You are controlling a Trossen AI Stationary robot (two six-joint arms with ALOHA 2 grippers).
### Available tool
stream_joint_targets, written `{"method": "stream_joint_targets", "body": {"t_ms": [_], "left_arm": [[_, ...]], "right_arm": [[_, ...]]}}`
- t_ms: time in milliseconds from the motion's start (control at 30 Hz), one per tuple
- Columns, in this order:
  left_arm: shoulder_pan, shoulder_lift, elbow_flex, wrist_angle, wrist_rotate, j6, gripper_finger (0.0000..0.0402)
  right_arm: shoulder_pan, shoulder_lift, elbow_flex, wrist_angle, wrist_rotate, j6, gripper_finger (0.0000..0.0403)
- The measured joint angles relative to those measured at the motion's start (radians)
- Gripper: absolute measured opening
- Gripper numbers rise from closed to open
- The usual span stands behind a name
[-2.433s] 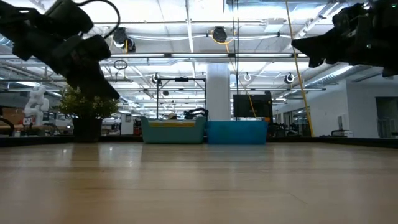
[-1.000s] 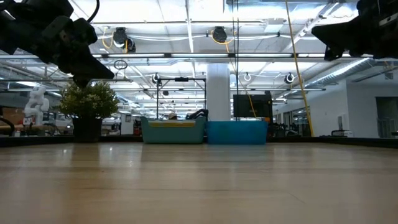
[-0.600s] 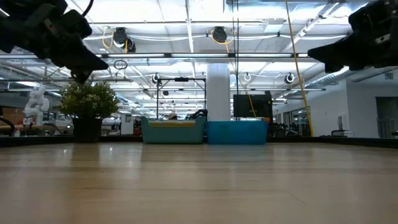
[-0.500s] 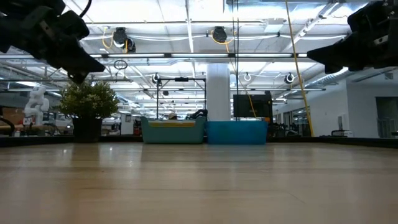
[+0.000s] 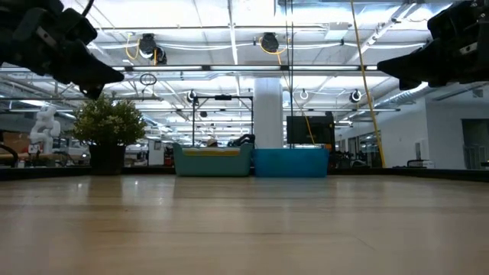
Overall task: Pick and place medicine bottles into bin by pill shape (circle, oval)
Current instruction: Return to Home Position
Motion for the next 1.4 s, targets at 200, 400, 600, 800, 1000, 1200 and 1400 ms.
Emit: {"method": "stream_joint_targets", "body": {"t_ms": [200, 400, 600, 800, 1000, 1200, 1400], "left_arm": [[0.0, -0.073, -0.01, 0.009, -0.017, 0.049, 0.0], [0.0, -0.132, -0.022, -0.013, -0.079, 0.099, 0.0], [0.0, -0.196, -0.119, 0.106, -0.109, 0.046, 0.0], [-0.007, -0.23, -0.172, 0.154, -0.12, 0.019, 0.0], [-0.082, -0.235, -0.188, 0.17, -0.176, 0.033, 0.0], [-0.179, -0.234, -0.187, 0.169, -0.198, 0.057, 0.0], [-0.226, -0.249, -0.187, 0.171, -0.231, 0.107, 0.0]], "right_arm": [[0.0, 0.0, 0.0, 0.0, 0.0, 0.0, 0.0], [0.0, 0.0, 0.0, -0.001, 0.0, 0.0, 0.0], [0.0, 0.0, 0.0, -0.001, 0.0, 0.0, 0.0], [0.0, 0.0, 0.0, -0.001, 0.0, 0.0, 0.0], [0.0, 0.0, 0.0, -0.002, 0.0, 0.0, 0.0], [0.0, 0.0, 0.0, -0.002, 0.0, 0.0, 0.0], [0.0, 0.0, 0.0, -0.002, 0.0, 0.0, 0.0]]}}
